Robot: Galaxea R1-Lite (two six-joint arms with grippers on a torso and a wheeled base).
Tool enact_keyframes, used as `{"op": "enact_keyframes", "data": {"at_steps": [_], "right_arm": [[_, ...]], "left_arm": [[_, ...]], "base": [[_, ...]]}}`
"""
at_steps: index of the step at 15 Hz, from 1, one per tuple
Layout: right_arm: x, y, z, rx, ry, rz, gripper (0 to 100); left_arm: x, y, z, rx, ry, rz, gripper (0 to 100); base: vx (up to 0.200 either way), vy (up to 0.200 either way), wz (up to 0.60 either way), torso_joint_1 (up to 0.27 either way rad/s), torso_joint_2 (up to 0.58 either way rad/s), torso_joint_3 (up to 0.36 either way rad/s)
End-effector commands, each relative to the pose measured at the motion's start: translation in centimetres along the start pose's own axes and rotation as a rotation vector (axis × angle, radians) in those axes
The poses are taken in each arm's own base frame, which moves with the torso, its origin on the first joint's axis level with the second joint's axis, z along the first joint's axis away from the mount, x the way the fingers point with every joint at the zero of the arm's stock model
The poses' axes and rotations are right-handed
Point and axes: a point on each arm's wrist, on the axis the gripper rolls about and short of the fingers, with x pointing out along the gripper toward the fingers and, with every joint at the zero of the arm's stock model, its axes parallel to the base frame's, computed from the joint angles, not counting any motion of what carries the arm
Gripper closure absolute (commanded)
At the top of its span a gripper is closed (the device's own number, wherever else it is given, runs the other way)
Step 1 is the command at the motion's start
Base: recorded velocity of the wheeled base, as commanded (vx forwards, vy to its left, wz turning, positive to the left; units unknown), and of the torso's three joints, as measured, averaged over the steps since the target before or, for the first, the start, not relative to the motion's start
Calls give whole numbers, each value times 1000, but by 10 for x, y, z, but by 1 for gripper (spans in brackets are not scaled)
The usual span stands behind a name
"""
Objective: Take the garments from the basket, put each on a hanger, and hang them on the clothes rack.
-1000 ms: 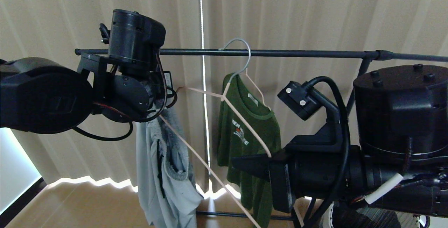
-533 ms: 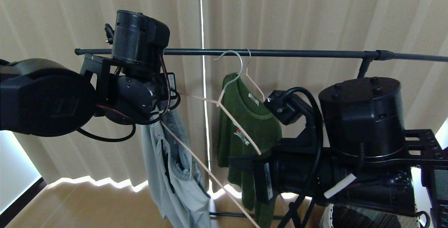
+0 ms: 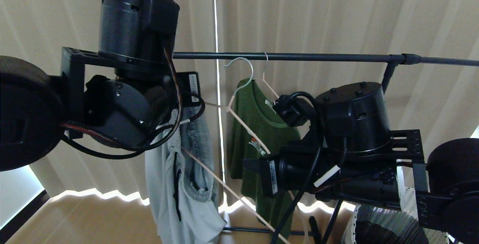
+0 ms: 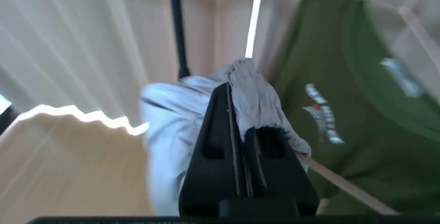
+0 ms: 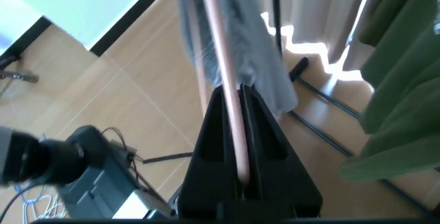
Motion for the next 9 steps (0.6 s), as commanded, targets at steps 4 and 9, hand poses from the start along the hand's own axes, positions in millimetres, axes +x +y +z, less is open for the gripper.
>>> {"op": "enact_keyframes", "data": {"at_steps": [4, 9], "right_arm": [[8, -11, 6, 20, -11, -34, 100], [-11, -30, 9, 43, -21, -97, 100]], "left_arm": [[-33, -5, 0, 5, -16, -99, 100], [-26, 22, 17, -11, -58, -21, 100]], "base": [[0, 0, 0, 0, 0, 0], [0, 0, 0, 0, 0, 0]]}}
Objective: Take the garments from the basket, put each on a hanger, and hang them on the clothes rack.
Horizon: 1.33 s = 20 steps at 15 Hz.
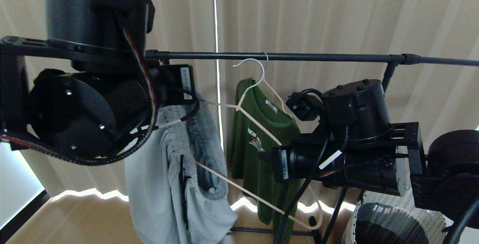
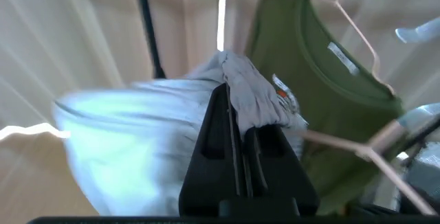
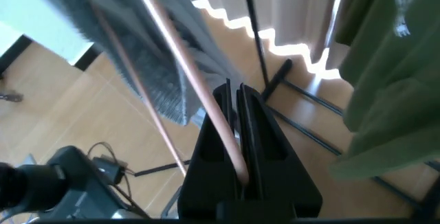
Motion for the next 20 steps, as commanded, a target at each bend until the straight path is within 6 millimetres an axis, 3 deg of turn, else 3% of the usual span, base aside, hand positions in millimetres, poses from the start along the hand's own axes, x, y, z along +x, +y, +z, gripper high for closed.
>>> {"op": "enact_keyframes", "data": {"at_steps": [1, 4, 10, 12, 16, 20], "right_arm": [[-12, -6, 4, 11, -15, -16, 100], [-16, -17, 12, 36, -40, -48, 100], [-10, 7, 9, -10, -35, 21, 100], [-3, 10, 10, -13, -31, 23, 100], [0, 12, 12, -29, -37, 28, 100], [2, 10, 10, -40, -25, 20, 100]], "left_arm": [[-2, 14, 9, -24, -23, 29, 100], [-9, 20, 7, -18, -19, 25, 100], [-20, -39, -10, 59, 12, -146, 100], [-21, -47, -15, 75, 24, -179, 100], [-31, -42, -12, 72, 52, -339, 100], [-29, -38, -10, 67, 48, -334, 100]], "base": [[0, 0, 0, 0, 0, 0], [0, 0, 0, 0, 0, 0], [0, 0, 0, 0, 0, 0], [0, 0, 0, 0, 0, 0], [0, 0, 0, 0, 0, 0], [0, 0, 0, 0, 0, 0]]}}
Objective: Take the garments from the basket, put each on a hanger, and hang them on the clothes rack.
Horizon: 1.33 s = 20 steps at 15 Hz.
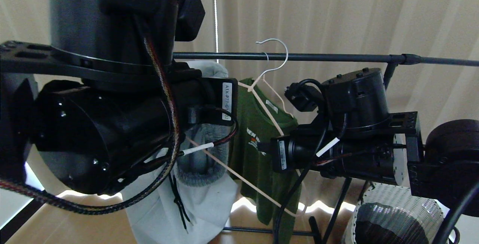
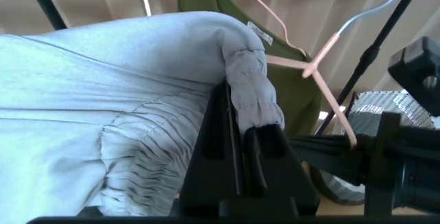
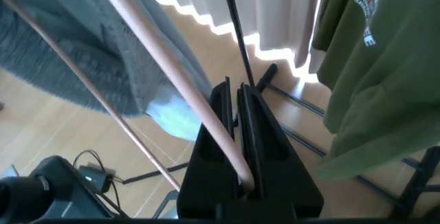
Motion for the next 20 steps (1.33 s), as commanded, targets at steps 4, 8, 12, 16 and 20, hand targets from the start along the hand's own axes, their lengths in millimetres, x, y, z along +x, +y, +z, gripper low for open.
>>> {"op": "enact_keyframes", "data": {"at_steps": [4, 8, 12, 16, 20], "right_arm": [[-19, -14, -6, -30, 65, -55, 100], [-38, -29, -7, -66, 140, -124, 100], [-54, -32, -14, -82, 209, -149, 100], [-60, -36, -13, -99, 218, -163, 100], [-39, -33, -3, -96, 167, -145, 100]], "left_arm": [[3, 31, 14, -26, -36, 92, 100], [12, 52, 18, -45, -45, 170, 100], [18, 67, 22, -68, -58, 217, 100], [19, 70, 21, -77, -60, 224, 100], [6, 52, 14, -58, -44, 111, 100]], "base": [[0, 0, 0, 0, 0, 0], [0, 0, 0, 0, 0, 0], [0, 0, 0, 0, 0, 0], [0, 0, 0, 0, 0, 0], [0, 0, 0, 0, 0, 0]]}}
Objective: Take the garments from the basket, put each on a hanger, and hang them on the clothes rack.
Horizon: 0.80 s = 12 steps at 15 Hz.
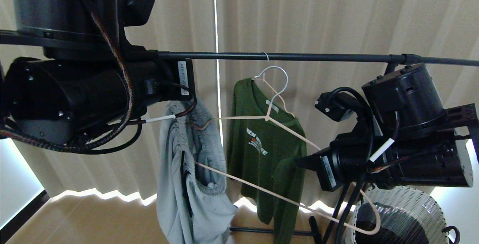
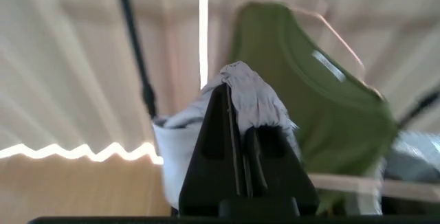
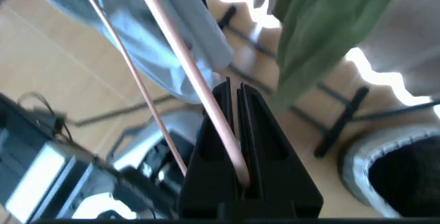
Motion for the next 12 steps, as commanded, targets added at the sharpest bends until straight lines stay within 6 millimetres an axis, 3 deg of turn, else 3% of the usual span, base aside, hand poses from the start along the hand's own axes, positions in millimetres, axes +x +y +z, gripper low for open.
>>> {"op": "enact_keyframes", "data": {"at_steps": [1, 6, 12], "right_arm": [[15, 3, 6, 1, -6, 4, 100], [33, 23, 11, -15, 6, 48, 100], [46, 51, 25, -25, -17, 106, 100]], "left_arm": [[-9, -8, -1, 7, -1, -41, 100], [-6, -29, -7, -31, -12, -95, 100], [-5, -40, -11, -29, -4, -121, 100]], "base": [[0, 0, 0, 0, 0, 0], [0, 0, 0, 0, 0, 0], [0, 0, 0, 0, 0, 0]]}}
